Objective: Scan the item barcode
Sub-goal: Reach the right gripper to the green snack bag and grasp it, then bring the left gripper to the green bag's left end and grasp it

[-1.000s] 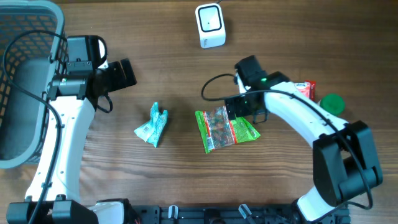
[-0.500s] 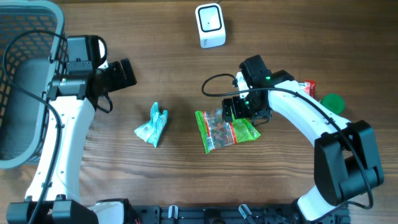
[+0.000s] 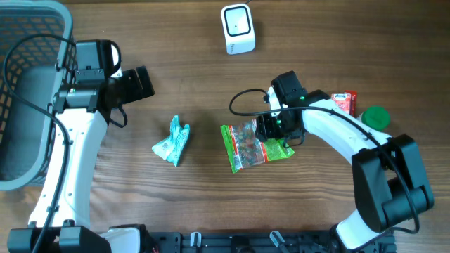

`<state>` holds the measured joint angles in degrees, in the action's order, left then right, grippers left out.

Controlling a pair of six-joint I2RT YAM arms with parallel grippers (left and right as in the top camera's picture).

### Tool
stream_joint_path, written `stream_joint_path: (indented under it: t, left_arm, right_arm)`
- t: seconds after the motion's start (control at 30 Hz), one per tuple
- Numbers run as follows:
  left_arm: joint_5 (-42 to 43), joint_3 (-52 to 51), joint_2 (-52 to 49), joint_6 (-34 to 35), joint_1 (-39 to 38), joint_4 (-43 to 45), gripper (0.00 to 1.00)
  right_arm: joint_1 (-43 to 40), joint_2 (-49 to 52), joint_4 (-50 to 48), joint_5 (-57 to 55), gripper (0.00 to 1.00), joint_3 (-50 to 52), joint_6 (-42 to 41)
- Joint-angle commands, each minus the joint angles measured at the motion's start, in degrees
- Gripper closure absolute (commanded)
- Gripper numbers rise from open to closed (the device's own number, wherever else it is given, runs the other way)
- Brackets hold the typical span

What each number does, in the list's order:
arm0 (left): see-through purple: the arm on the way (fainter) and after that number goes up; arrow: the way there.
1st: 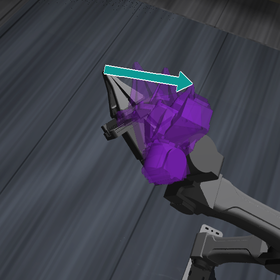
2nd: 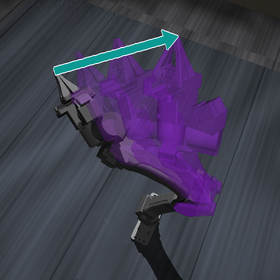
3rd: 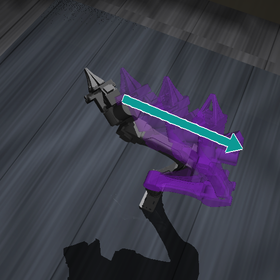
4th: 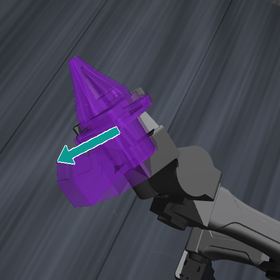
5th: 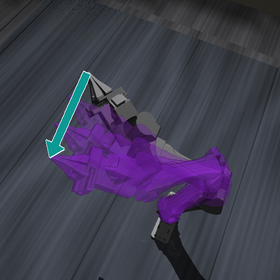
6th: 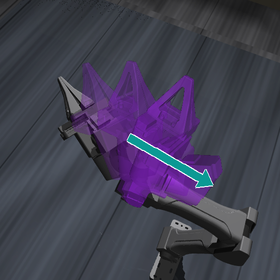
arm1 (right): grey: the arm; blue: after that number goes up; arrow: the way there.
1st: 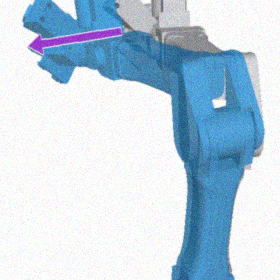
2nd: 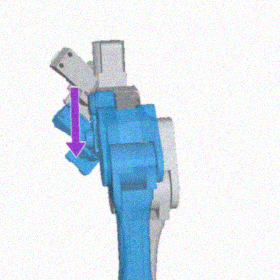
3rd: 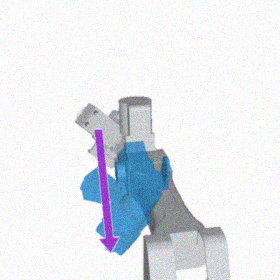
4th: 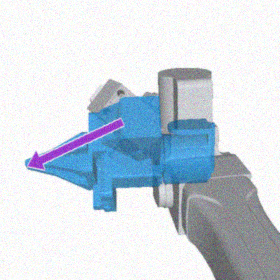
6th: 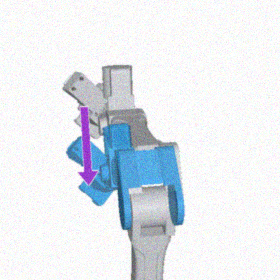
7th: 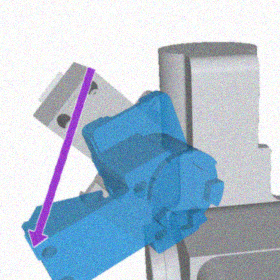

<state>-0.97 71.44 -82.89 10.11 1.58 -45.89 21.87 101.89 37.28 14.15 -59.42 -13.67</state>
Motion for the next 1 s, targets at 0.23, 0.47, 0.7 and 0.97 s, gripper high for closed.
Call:
stream_joint_path:
  t: [0.23,0.47,0.7,0.97]
  left_arm:
    - [-0.35,0.98,0.39,-0.70,0.20,0.15,0.00]
    - [-0.35,0.98,0.39,-0.70,0.20,0.15,0.00]
    - [-0.35,0.98,0.39,-0.70,0.20,0.15,0.00]
    - [-0.35,0.98,0.39,-0.70,0.20,0.15,0.00]
  right_arm:
    - [0.17,-0.85,-2.25,-2.73,0.34,1.07,0.17]
    - [0.17,-0.85,-2.10,-2.73,0.34,1.07,0.15]
    - [0.17,-0.85,-1.68,-2.73,0.34,1.07,0.17]
    - [0.17,-0.85,-1.68,-2.71,0.33,1.07,0.13]
